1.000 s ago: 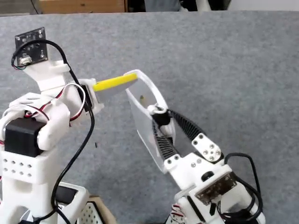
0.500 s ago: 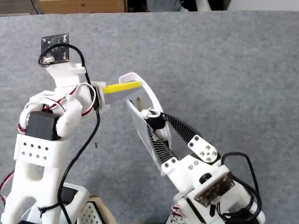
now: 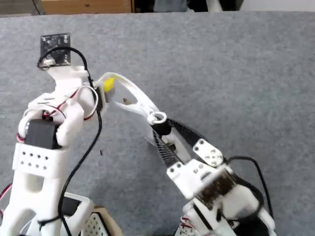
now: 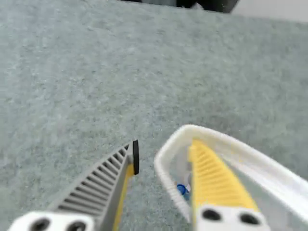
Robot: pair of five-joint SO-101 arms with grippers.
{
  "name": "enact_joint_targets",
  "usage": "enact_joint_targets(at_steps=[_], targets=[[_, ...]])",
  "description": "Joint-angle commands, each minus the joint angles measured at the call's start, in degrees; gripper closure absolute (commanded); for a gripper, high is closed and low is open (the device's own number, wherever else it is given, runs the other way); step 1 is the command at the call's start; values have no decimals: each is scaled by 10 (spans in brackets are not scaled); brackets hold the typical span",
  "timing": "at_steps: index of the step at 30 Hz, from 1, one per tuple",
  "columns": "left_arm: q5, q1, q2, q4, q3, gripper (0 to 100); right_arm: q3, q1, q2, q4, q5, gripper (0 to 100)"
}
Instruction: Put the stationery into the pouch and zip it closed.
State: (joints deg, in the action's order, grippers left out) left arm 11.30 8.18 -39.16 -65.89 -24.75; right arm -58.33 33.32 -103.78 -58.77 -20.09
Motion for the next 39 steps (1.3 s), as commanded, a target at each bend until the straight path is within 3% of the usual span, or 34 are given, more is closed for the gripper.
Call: enact_joint_targets(at_steps=[1,5,16,22,25,33,39], targets=[[-40,44,25,-18,-21,909,7,6,-75,-1,1,986],[-72,79,25,-53,-21,970,7,6,-75,2,1,986],[-76,87,26,-67,-21,972,6,6,-75,2,-4,982],[-43,87,26,-62,-21,972,5,4,-73,2,-4,780],[-31,87,26,-62,-21,972,7,4,-73,2,-4,755],[-27,-12,26,-17,-41,972,40,4,-73,-8,-4,754],[-27,-43,26,2,-48,972,80,4,-74,-140,0,754]])
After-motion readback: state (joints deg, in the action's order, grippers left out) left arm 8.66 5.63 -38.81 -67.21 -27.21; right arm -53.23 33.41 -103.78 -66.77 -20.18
